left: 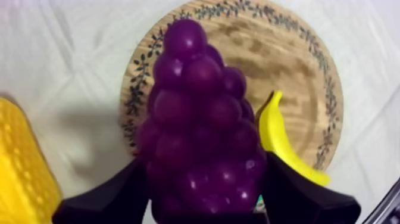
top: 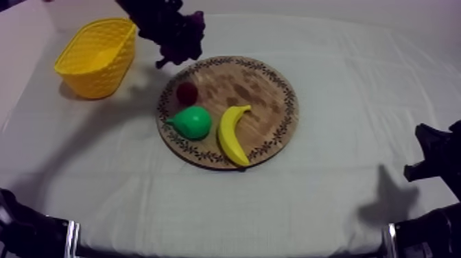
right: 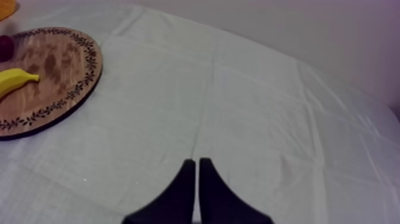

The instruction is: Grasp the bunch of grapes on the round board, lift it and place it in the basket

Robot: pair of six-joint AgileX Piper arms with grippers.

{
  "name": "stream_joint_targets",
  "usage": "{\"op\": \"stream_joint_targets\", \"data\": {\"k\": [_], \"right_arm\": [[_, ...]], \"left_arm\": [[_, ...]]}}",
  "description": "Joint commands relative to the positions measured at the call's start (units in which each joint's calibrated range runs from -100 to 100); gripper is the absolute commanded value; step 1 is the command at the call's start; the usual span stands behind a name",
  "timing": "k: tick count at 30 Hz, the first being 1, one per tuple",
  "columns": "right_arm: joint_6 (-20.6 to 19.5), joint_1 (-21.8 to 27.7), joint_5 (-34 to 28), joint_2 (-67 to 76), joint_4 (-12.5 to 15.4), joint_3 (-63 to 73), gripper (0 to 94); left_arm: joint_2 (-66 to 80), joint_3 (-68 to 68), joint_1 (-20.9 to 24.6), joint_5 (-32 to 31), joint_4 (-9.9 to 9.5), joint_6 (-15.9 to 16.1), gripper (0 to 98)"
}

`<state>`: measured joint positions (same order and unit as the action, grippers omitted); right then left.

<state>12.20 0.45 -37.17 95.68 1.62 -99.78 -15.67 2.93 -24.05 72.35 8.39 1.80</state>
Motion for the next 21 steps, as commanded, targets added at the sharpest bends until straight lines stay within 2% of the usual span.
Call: {"op": "stream_joint_targets", "data": {"k": [1,6,12,21], "right_arm": [[0.0,0.0,0.0,0.0,0.0,0.0,0.5],[0.0,0.0,0.0,0.0,0.0,0.0,0.5],[0.0,0.0,0.0,0.0,0.0,0.0,0.5],[0.0,0.0,0.0,0.0,0.0,0.0,0.5]], "left_arm": [[5.3,4.7,0.1,-0.5,-0.39,2.7,62.8],[12.4,12.4,0.7,-1.6,-1.59,4.1,63.1],[19.7,19.0,2.6,-2.0,-2.52,2.2,63.0],[26.7,18.1,8.4,1.1,-2.22,0.0,63.0]]}}
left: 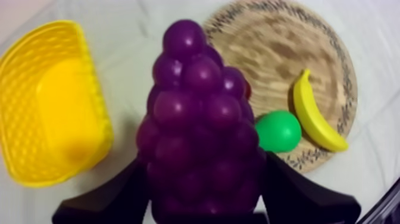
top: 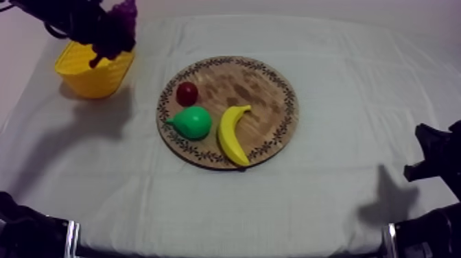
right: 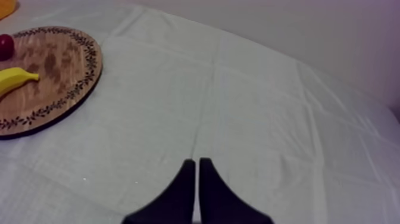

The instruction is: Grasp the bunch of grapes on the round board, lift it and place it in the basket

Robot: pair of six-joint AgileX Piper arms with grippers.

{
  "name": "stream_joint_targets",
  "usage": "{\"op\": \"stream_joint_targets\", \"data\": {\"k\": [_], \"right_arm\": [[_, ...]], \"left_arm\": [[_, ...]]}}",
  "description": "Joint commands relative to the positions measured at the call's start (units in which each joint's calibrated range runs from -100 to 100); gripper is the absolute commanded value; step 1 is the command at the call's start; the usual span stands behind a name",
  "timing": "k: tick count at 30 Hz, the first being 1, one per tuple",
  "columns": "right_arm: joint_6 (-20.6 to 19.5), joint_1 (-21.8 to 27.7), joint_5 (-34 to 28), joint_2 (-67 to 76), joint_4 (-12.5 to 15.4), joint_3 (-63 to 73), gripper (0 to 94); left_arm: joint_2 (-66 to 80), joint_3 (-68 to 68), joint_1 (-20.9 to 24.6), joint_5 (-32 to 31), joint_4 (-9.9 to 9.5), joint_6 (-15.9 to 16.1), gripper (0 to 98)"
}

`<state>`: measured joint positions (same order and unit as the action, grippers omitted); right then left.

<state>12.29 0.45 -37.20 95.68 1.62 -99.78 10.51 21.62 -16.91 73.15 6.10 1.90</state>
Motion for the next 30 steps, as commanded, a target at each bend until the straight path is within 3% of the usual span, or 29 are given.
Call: {"op": "stream_joint_targets", "data": {"k": [1,14,30], "right_arm": [[-0.1,0.0,0.0,0.0,0.0,0.0,0.5],[-0.1,0.0,0.0,0.0,0.0,0.0,0.5],[-0.1,0.0,0.0,0.0,0.0,0.0,0.5]], "left_arm": [[1.0,-1.3,2.1,0.7,0.14,-0.3,63.0],[1.7,-11.2,11.2,4.3,0.58,-2.4,62.8],[-15.0,-22.0,14.6,3.4,-0.61,-1.8,63.2]]}}
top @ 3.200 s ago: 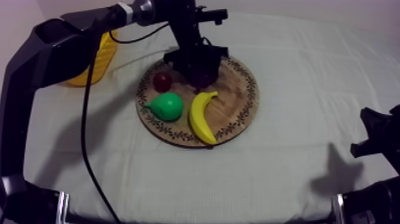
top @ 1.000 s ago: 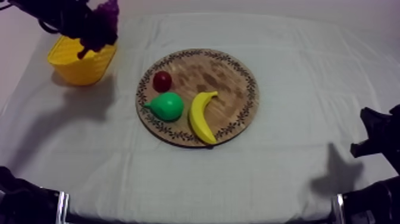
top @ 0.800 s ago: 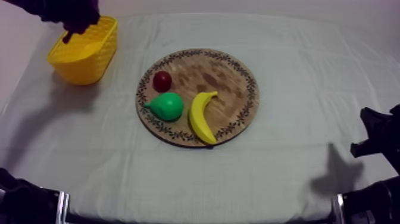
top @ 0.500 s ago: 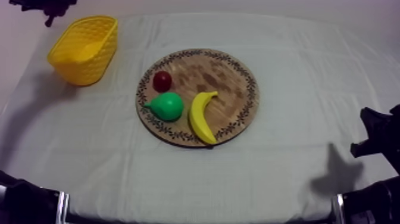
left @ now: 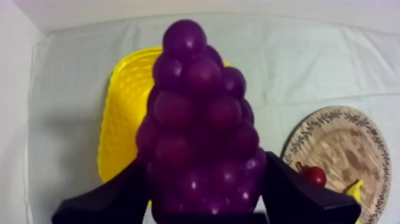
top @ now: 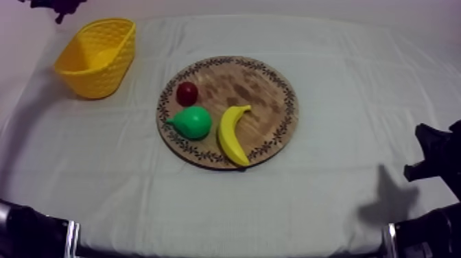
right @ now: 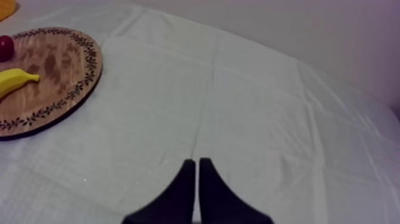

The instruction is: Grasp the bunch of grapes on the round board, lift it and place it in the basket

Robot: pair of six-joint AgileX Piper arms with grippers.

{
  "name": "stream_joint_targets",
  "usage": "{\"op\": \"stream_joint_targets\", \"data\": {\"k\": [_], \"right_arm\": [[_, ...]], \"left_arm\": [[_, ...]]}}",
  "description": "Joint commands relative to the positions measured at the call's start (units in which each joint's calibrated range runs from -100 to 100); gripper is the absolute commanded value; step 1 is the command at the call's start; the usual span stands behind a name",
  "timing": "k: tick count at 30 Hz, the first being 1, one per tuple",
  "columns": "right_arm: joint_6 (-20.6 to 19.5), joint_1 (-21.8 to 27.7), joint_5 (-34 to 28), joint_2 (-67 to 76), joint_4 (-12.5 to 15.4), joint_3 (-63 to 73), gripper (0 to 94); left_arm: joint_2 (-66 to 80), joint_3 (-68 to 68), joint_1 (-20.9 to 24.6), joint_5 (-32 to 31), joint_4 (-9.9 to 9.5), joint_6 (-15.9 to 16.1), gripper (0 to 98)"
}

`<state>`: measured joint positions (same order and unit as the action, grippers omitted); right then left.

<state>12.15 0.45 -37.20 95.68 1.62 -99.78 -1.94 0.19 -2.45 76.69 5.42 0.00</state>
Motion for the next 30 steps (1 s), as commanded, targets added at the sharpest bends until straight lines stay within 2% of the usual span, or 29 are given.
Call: {"op": "stream_joint_targets", "data": {"k": [1,12,30], "right_arm": [[0.0,0.0,0.0,0.0,0.0,0.0,0.5],[0.0,0.0,0.0,0.0,0.0,0.0,0.5],[0.0,0.0,0.0,0.0,0.0,0.0,0.5]], "left_arm": [[-3.8,-0.9,0.4,-0.4,0.03,0.2,63.2],[-12.8,-0.1,2.5,-4.6,-0.34,0.9,63.1],[-18.8,3.7,1.9,-10.0,-0.24,1.6,63.0]]}}
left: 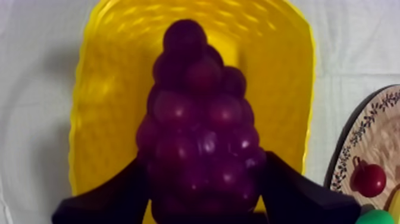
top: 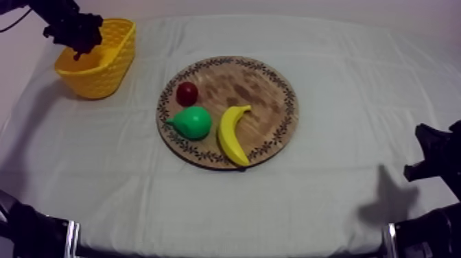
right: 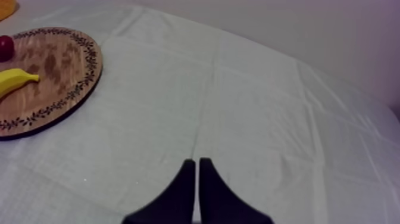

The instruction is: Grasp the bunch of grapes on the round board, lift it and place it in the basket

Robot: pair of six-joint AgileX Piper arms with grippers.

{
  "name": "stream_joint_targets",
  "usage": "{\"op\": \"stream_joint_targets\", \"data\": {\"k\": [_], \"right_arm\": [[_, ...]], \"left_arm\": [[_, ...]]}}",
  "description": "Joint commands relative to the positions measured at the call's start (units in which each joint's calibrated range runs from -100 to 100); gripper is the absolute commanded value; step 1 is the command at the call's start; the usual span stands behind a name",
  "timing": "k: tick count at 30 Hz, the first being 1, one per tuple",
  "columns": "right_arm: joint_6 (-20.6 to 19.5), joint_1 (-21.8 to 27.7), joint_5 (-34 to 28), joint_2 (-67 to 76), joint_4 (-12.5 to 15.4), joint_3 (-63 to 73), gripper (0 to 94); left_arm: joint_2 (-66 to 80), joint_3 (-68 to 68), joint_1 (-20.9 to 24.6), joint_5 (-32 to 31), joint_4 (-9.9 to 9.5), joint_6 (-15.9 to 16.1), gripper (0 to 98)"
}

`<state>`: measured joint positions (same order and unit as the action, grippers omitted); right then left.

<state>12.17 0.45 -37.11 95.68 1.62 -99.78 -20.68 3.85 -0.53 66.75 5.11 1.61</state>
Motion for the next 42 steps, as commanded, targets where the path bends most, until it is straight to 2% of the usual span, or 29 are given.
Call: {"op": "stream_joint_targets", "data": {"k": [1,8,14,16,24,32,42], "right_arm": [[0.0,0.0,-0.1,0.0,0.0,0.0,0.5],[0.0,0.0,-0.1,0.0,0.0,0.0,0.5],[0.0,0.0,-0.1,0.0,0.0,0.0,0.5],[0.0,0.0,-0.1,0.0,0.0,0.0,0.5],[0.0,0.0,-0.1,0.0,0.0,0.0,0.5],[0.0,0.0,-0.1,0.0,0.0,0.0,0.5],[0.0,0.0,-0.1,0.0,0.0,0.0,0.5]], "left_arm": [[-0.1,0.1,-0.1,-0.3,0.12,0.1,63.1],[-0.3,0.2,-0.1,-1.5,0.47,0.7,68.0],[-0.2,0.3,0.1,-2.1,1.16,1.0,88.6],[-0.3,0.4,0.3,-2.3,1.57,1.3,92.6],[-0.1,0.8,0.6,-3.0,2.42,2.3,96.5],[2.6,3.0,0.4,-3.9,2.5,2.4,93.8],[12.9,11.4,-0.2,-6.7,2.58,2.7,66.8]]}}
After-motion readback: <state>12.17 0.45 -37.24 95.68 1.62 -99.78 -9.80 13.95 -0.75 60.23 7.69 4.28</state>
